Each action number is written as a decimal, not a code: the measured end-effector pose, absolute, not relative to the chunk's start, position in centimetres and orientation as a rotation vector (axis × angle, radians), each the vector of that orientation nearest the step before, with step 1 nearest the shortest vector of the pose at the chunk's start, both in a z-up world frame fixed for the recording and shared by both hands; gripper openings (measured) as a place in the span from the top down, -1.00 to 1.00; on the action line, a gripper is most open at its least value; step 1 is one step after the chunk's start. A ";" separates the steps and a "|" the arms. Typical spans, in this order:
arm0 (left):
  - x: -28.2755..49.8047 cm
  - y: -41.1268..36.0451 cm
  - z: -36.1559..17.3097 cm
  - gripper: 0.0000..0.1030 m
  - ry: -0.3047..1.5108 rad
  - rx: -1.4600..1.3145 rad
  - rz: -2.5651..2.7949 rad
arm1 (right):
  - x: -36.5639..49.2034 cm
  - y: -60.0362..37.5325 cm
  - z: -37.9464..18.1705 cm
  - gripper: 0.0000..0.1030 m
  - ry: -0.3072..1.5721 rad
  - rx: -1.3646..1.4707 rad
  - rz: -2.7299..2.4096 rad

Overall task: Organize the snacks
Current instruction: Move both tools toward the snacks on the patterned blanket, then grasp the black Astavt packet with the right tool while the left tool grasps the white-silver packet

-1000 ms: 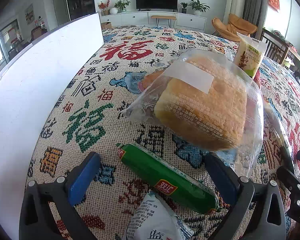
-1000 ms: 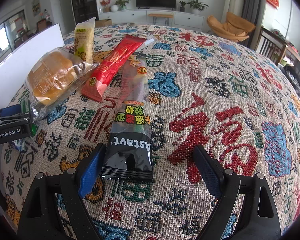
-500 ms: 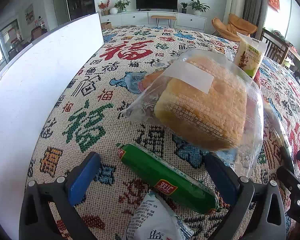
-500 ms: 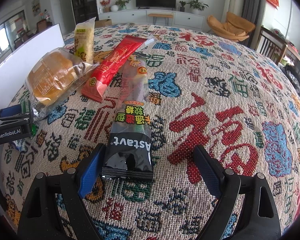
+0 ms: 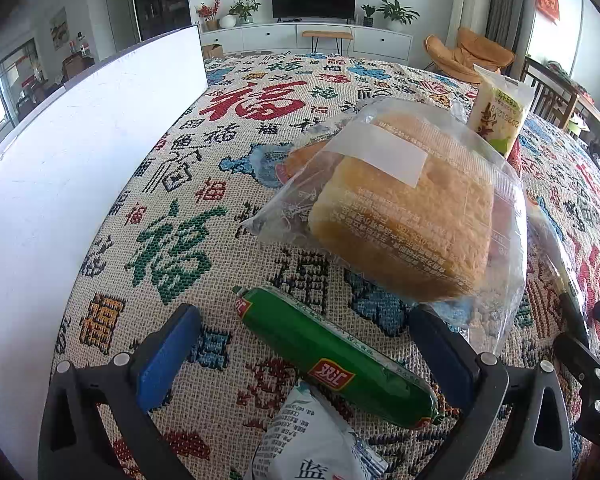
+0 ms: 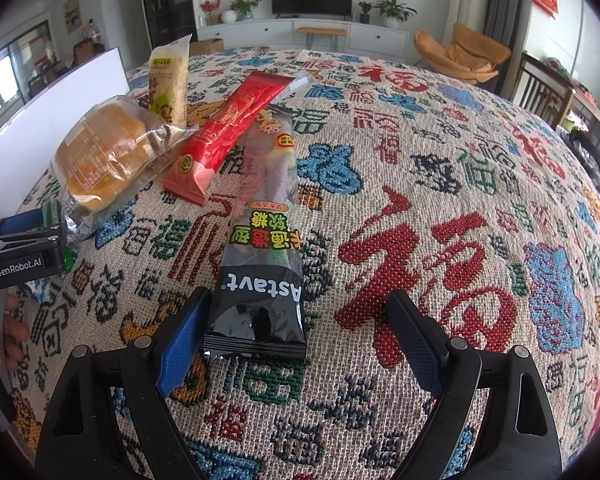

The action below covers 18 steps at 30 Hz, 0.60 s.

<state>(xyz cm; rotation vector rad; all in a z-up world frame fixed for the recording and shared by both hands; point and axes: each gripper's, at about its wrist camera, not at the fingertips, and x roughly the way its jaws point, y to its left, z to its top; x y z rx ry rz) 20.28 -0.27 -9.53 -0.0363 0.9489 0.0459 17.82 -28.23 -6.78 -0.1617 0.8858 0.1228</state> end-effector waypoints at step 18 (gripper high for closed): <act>6.0 3.5 -1.1 -0.99 0.718 -0.311 0.039 | 17.9 -28.3 -6.8 -0.76 0.886 -0.163 0.123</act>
